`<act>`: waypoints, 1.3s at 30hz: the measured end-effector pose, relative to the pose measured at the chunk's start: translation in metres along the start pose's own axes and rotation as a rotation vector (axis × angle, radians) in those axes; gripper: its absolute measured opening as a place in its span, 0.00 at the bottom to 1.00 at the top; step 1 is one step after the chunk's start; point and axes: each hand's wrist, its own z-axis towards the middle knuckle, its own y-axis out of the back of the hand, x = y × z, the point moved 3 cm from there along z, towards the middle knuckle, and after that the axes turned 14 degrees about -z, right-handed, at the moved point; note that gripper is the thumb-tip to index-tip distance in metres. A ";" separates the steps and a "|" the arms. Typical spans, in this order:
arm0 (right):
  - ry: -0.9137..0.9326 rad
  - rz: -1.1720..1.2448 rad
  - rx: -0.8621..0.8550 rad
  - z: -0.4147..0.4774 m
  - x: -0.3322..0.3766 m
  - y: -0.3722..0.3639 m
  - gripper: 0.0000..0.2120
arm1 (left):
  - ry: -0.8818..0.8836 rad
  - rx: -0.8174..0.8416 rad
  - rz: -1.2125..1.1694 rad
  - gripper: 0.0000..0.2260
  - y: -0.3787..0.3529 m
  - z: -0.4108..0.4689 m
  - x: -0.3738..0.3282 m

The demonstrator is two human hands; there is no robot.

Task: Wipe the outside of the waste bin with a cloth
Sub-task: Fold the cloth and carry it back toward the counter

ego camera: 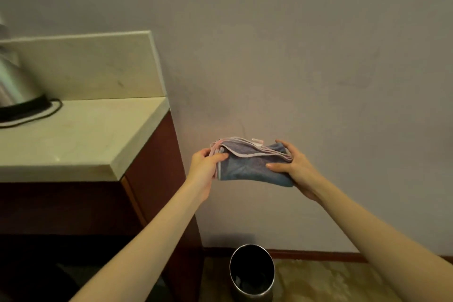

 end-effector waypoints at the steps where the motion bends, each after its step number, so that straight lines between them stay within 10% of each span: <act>1: 0.013 -0.002 -0.004 -0.001 0.012 0.000 0.38 | -0.012 0.006 0.010 0.13 0.000 -0.002 -0.011; 11: 0.064 -0.033 0.006 -0.006 0.095 -0.029 0.33 | -0.195 0.005 0.079 0.05 0.031 -0.017 -0.081; 19: 0.115 0.066 -0.136 -0.003 0.141 -0.094 0.08 | -0.395 -0.012 0.029 0.07 0.082 -0.022 -0.134; 39: 0.005 0.058 -0.091 0.104 0.201 -0.217 0.13 | -0.316 -0.117 -0.031 0.12 0.189 0.092 -0.208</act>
